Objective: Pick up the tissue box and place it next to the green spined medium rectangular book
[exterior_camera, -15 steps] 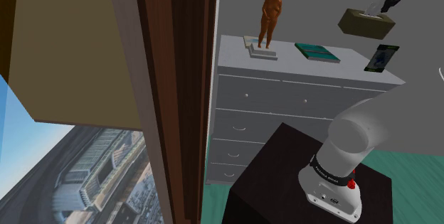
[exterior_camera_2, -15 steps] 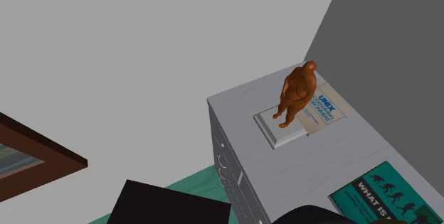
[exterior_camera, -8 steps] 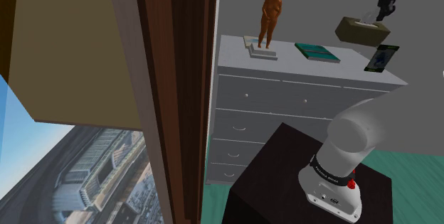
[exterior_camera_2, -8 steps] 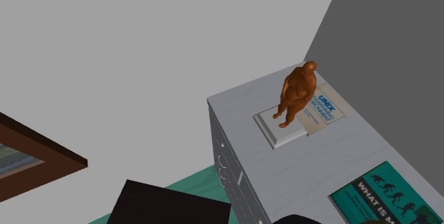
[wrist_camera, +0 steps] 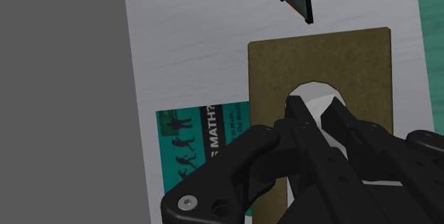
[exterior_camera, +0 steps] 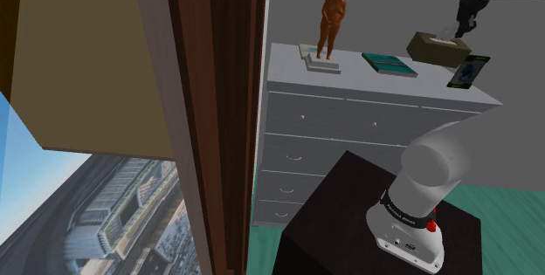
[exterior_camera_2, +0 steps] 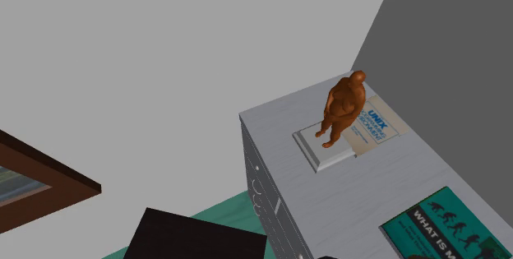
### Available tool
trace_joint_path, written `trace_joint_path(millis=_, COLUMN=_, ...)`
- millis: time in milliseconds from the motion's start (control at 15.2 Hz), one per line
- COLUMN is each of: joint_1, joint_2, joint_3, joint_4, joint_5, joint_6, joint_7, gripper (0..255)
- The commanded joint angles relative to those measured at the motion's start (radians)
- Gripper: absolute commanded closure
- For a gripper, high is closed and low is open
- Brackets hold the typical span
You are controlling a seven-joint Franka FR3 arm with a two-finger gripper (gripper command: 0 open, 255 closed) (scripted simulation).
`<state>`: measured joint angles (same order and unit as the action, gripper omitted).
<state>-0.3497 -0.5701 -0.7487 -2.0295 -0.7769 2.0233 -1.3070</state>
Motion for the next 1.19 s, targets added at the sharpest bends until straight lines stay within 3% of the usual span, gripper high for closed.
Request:
trace_joint_path(millis=0, joint_1=-0.005, joint_2=-0.004, joint_3=-0.007, joint_4=-0.030, joint_5=-0.011, joint_6=0.025, joint_7=0.012, gripper=255)
trace_joint_path(millis=1122, joint_1=-0.038, joint_2=0.004, joint_3=-0.078, joint_4=-0.235, joint_5=-0.107, joint_6=0.226, joint_7=0.113, gripper=255)
